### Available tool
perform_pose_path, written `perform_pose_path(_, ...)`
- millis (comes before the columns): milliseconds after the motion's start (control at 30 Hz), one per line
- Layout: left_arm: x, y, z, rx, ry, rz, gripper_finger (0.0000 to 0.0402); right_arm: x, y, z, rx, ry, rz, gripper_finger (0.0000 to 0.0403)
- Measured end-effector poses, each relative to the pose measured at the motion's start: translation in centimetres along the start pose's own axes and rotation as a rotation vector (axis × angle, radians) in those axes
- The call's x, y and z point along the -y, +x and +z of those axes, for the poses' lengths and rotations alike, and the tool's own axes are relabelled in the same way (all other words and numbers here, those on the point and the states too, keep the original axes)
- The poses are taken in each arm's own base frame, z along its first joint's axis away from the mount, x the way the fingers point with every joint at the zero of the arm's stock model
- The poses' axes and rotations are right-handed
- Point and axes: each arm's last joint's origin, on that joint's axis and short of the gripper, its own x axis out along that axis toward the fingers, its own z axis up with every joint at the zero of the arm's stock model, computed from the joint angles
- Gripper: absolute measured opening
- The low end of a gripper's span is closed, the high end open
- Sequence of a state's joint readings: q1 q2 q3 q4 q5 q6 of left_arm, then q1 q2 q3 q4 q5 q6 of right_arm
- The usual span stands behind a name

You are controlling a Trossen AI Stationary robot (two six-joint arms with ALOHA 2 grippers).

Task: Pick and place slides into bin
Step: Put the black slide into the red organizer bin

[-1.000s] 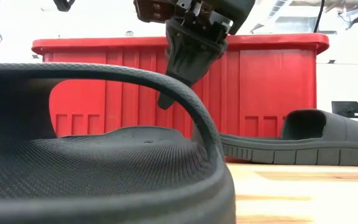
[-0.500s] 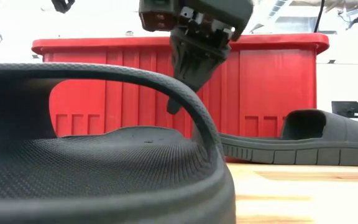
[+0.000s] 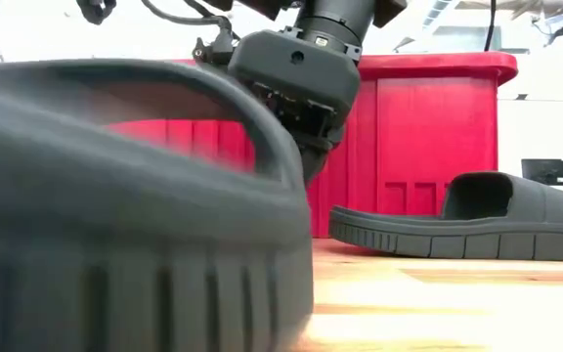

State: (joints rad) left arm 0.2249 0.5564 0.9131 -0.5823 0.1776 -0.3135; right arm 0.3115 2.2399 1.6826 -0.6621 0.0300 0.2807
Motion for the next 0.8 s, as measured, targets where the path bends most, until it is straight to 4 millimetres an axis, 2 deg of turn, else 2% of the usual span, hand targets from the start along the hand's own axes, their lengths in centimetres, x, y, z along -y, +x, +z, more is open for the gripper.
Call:
perform_pose_path(133,0.0,0.0,-0.1,-0.005,0.018,0.002,0.019,0.4,0.0,0.2,-0.002,0.017,0.003,0.0099)
perform_pose_path(300,0.0,0.0,-0.1,-0.006,0.02,0.002,0.019,0.8,0.0,0.2,-0.025,0.032,0.063,0.0016)
perform_pose_path(600,-0.1,0.0,-0.2,-0.019,0.029,0.006,0.019,0.4,-0.4,0.2,-0.019,0.041,0.06,0.0003)
perform_pose_path(800,-0.2,0.0,-0.5,-0.051,0.024,0.023,0.019,-0.6,-2.2,1.1,-0.027,0.001,0.051,0.0001)
